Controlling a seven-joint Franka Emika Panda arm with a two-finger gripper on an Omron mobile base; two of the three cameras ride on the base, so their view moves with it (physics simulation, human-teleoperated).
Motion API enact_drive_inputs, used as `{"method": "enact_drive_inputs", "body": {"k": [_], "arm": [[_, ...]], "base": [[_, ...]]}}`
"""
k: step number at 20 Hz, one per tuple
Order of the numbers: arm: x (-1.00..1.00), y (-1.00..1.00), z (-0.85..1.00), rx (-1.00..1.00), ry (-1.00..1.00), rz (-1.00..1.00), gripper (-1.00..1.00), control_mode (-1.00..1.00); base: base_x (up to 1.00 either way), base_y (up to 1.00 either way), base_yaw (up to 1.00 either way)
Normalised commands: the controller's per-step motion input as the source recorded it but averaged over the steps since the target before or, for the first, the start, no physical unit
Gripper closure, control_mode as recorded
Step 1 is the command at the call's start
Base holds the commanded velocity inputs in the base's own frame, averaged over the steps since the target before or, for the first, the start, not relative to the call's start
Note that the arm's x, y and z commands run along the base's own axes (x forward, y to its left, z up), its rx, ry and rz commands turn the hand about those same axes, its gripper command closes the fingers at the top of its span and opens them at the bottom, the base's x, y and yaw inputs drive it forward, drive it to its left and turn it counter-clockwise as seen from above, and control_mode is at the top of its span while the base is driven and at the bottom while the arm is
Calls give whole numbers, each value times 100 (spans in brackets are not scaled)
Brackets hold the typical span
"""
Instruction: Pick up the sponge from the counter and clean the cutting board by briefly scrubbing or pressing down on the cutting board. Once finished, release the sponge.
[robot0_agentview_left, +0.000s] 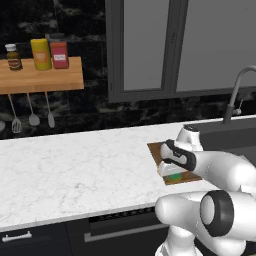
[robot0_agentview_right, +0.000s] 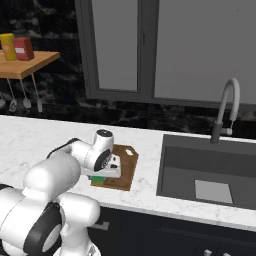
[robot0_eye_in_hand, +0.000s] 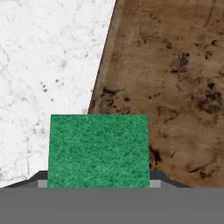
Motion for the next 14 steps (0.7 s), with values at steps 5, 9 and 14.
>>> {"method": "enact_drive_inputs", "body": {"k": [5,9,14], "arm": [[53,-3,-22,0,0,5,100,-100],[48,0,-11,0,0,3,100,-100],[52,0,-13,0,0,2,100,-100]], "base": [[0,0,0],[0,0,0],[0,0,0]]}}
